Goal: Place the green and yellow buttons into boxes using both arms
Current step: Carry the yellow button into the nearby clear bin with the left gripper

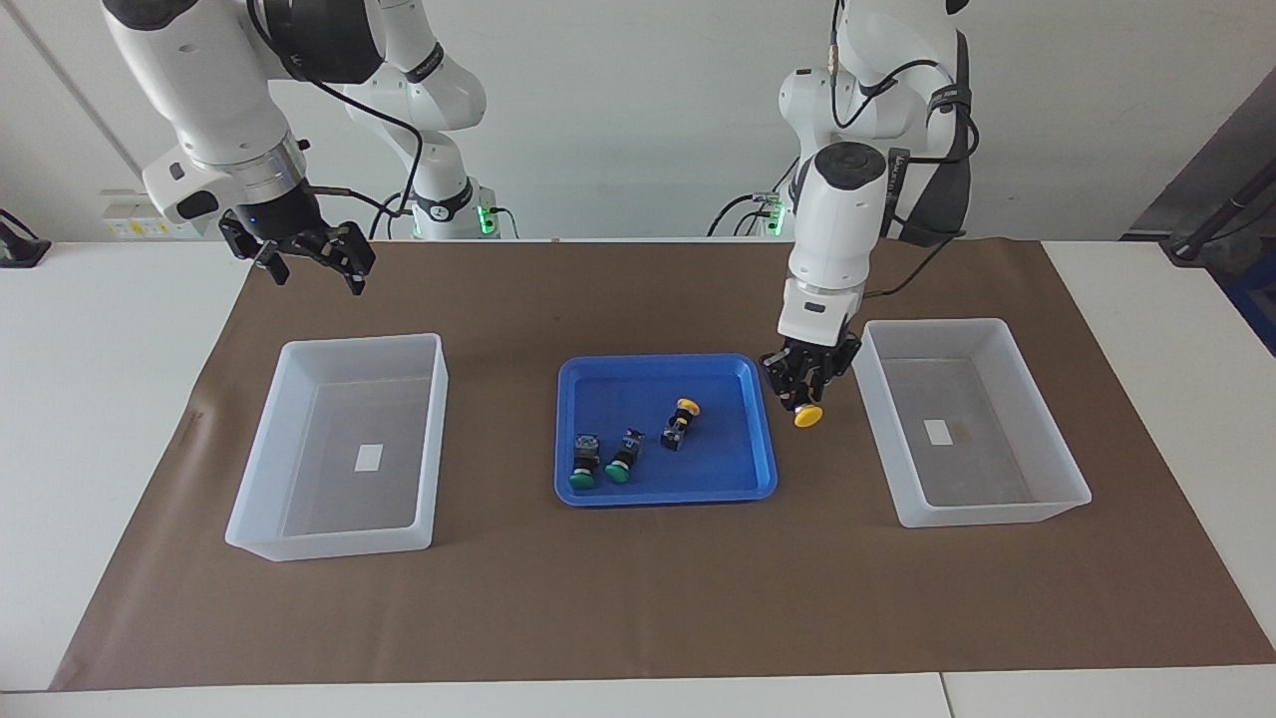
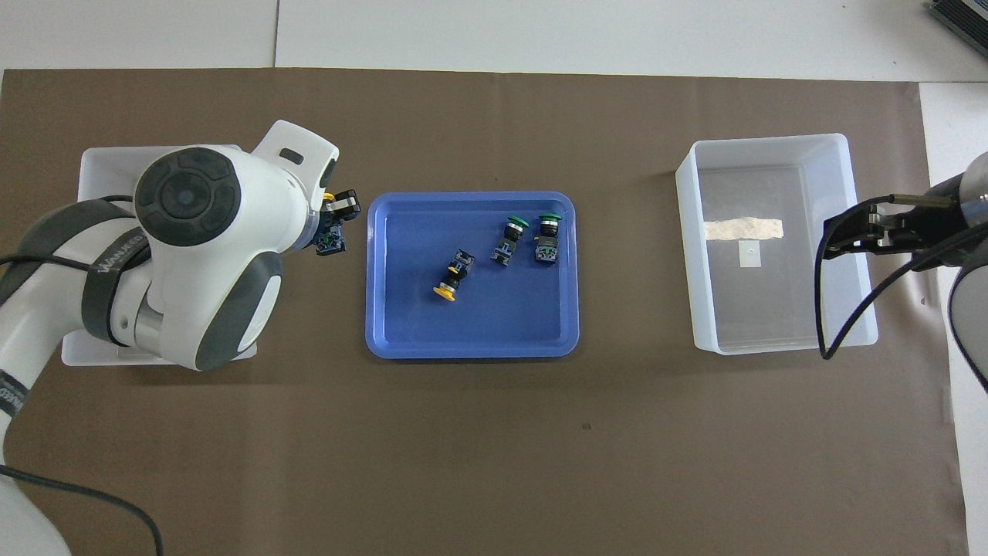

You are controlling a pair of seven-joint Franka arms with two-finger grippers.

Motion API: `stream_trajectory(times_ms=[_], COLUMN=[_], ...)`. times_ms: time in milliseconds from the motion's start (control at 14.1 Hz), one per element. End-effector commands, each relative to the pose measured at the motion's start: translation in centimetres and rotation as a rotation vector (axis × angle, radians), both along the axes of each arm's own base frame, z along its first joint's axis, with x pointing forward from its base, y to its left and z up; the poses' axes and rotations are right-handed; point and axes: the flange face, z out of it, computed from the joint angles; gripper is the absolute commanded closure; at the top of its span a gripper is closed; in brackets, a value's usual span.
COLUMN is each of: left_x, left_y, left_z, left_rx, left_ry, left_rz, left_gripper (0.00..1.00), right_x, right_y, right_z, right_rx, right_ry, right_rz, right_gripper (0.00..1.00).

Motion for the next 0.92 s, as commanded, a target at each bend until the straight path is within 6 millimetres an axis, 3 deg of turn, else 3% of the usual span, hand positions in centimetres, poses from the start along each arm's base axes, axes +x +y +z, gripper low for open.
stream_trajectory(times_ms=[0,283,495,566,636,848], left_x=[0.9,2.0,1.4,1.0,0.7,-1.1], left_y=[6.1,15.5,20.4,21.8,22.6,22.7], left_z=[0.6,0.3,-0.4,-0.9,-1.6,-5.0], left_rx=[-0.03,-0.052,-0.041,-0.039,-0.037,-0.029], left_ry=[0.025,0.06,0.065,0.069,0.072,0.051], left_rz=[-0.02,-0.091,-0.125,-0.116,-0.112,-0.107], left_gripper=[1.0,1.0,1.0,1.0,1.0,1.0], right_x=[-0.2,-0.2,0.3,0.6,0.8,2.7], right_y=[0.0,0.3,1.1,2.2,4.7,8.9], right_z=[0.2,0.1,0.3,0.4,-0.2,-3.2], right_rx=[0.029,0.029,0.038,0.045,0.035,0.035], right_ry=[0.0,0.004,-0.027,-0.062,-0.064,-0.084], right_rz=[0.022,0.028,0.032,0.04,0.065,0.004], right_gripper=[0.0,0.0,0.0,0.0,0.0,0.0])
